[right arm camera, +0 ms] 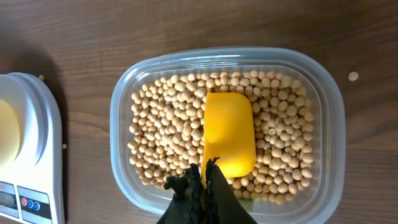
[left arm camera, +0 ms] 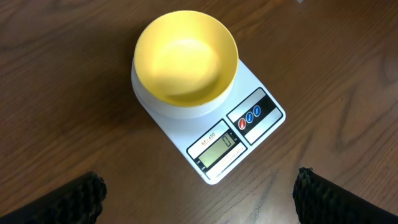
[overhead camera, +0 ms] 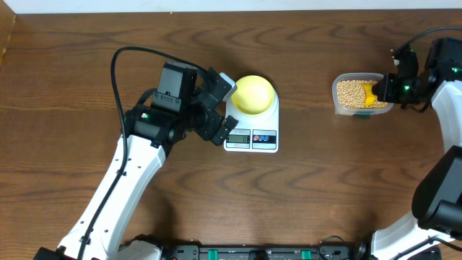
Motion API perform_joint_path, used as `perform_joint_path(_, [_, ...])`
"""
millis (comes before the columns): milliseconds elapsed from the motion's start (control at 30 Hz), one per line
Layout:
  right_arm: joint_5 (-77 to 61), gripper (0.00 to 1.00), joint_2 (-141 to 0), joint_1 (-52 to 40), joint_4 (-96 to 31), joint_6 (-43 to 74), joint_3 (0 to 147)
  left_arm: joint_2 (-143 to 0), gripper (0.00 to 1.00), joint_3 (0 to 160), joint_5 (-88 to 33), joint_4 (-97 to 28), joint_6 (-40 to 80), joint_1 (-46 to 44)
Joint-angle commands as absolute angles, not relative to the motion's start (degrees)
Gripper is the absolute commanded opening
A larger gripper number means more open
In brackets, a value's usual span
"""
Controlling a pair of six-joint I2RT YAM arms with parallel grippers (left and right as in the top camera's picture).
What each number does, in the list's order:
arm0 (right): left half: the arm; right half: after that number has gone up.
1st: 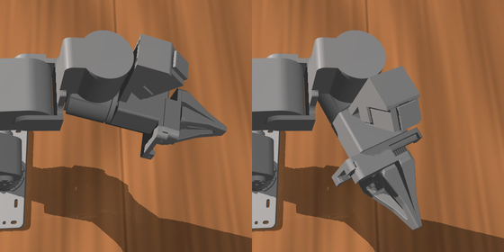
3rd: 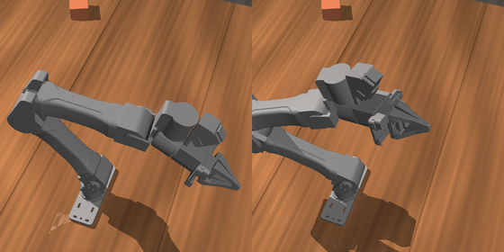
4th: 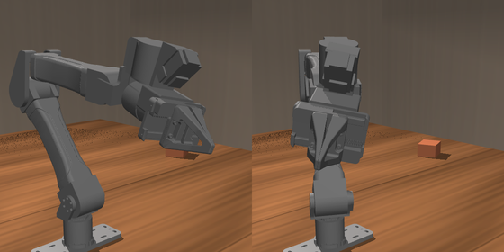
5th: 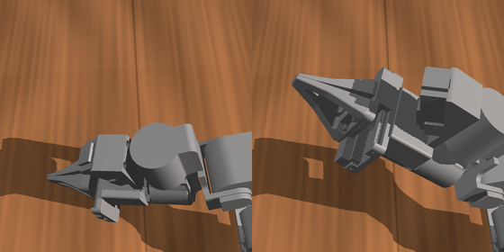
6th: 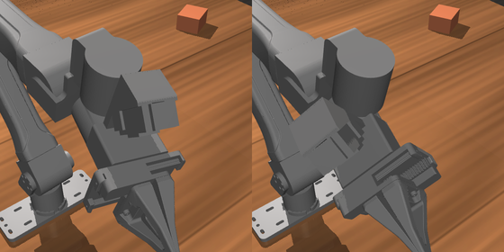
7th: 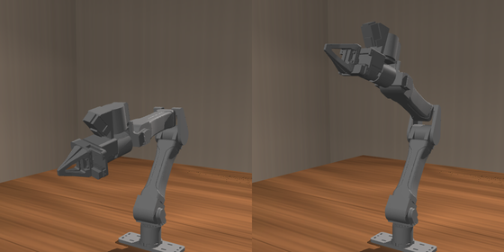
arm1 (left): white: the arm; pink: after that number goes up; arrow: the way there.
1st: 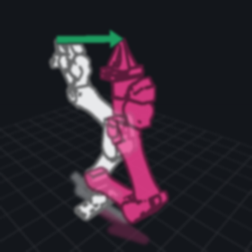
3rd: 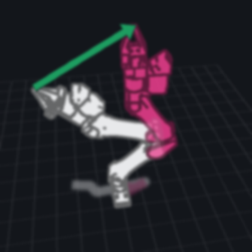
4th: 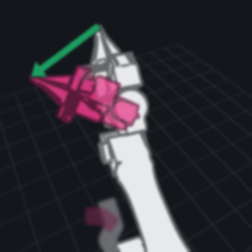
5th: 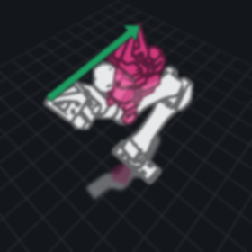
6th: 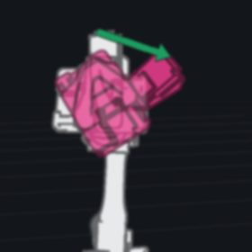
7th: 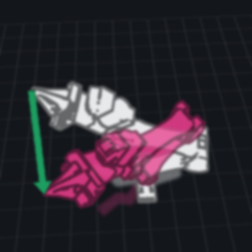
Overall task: Scoop item into bowl and weigh 50g on scale
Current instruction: 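Drag the yellow scoop through the soybeans toward the tub's right side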
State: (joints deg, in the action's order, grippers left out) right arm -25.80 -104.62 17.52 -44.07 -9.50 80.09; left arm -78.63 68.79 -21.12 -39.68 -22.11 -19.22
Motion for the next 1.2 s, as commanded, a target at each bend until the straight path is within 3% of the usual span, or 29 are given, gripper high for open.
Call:
perform_joint_path(0, [-28.0,0.01,-105.7,18.3,-44.3,-10.0,79.0,-77.8,0.98,68.5,-21.9,-39.9,-21.6,-19.0])
perform_joint_path(1167, [-35.1,0.01,-110.8,22.9,-42.2,-10.0,78.6,-77.8,0.98,68.5,-21.9,-39.9,-21.6,-19.0])
